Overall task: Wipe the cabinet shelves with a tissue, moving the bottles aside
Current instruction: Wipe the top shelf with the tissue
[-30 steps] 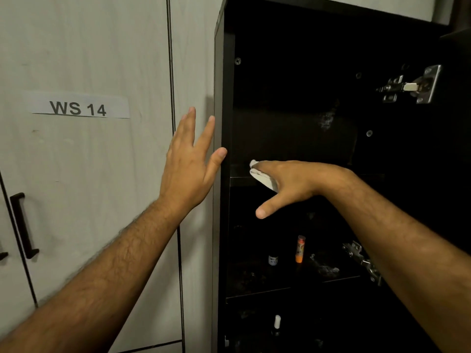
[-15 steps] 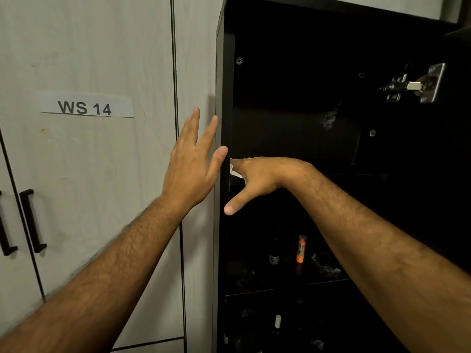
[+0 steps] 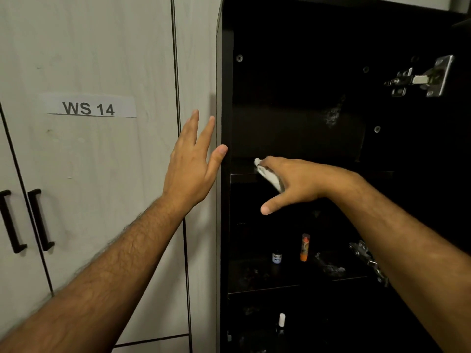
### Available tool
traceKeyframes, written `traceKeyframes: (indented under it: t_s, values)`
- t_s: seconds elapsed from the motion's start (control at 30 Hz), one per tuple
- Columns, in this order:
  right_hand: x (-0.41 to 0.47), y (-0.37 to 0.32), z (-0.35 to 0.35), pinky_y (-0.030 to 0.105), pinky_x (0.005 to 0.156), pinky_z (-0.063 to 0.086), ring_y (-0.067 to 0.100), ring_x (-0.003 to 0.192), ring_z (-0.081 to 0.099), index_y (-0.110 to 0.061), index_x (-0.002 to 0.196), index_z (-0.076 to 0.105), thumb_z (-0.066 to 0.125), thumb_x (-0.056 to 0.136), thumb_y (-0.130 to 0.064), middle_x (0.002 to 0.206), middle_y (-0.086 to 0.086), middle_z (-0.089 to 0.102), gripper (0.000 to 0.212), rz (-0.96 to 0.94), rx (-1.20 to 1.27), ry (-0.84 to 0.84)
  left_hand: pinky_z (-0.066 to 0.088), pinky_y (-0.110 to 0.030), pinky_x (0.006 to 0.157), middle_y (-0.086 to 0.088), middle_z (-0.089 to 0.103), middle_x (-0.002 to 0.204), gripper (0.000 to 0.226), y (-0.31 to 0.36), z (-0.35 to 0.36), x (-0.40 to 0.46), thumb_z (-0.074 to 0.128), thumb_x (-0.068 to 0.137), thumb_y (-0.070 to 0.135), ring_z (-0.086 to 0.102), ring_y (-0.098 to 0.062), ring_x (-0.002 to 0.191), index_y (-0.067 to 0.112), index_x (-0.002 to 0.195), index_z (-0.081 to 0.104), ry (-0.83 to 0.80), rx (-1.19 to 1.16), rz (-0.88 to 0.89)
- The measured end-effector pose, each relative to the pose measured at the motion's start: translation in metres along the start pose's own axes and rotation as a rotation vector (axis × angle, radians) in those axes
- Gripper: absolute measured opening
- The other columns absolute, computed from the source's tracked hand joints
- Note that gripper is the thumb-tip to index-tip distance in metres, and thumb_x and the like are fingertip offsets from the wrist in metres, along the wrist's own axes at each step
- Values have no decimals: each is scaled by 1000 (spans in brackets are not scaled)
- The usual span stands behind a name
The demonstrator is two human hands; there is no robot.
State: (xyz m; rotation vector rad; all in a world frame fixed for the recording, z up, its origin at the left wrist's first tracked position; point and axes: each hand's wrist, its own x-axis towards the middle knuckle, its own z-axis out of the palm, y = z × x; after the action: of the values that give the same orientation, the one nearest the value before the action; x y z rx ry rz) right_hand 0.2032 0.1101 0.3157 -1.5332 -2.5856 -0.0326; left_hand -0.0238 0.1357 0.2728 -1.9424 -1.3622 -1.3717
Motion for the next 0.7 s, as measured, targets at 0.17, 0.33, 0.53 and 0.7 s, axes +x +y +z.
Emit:
traceKeyframes:
  t_s: [0.17,0.33,0.53,0.7]
  values:
    - [18,-43,14,39,108,41,22,131,46,-16,145,34,77,62,-69,147,1,45,107,-30,-182,126,13,-35,114,-2,8,163,59,2,1,-1,27,100,51,10,-19,149,26,154,20,4,-26,5]
    - [2,-53,43,36,121,14,19,144,28,-8,151,24,56,80,-72,156,7,32,101,-213,-263,374,15,-36,115,-2,10,163,58,3,-2,-2,30,101,50,12,-19,149,26,153,22,0,-42,12]
    - [-10,-22,32,30,122,8,1,139,34,-19,143,48,34,104,-31,149,-8,45,43,-225,210,353,16,-37,115,1,13,162,57,1,-8,-1,30,101,51,13,-17,149,27,153,23,-8,-74,15]
    - [18,-45,52,31,118,26,13,126,55,-13,129,62,55,99,-22,132,2,63,32,-189,132,644,18,-40,116,0,14,162,60,8,-6,-3,29,99,53,15,-18,148,27,153,23,-18,-109,29]
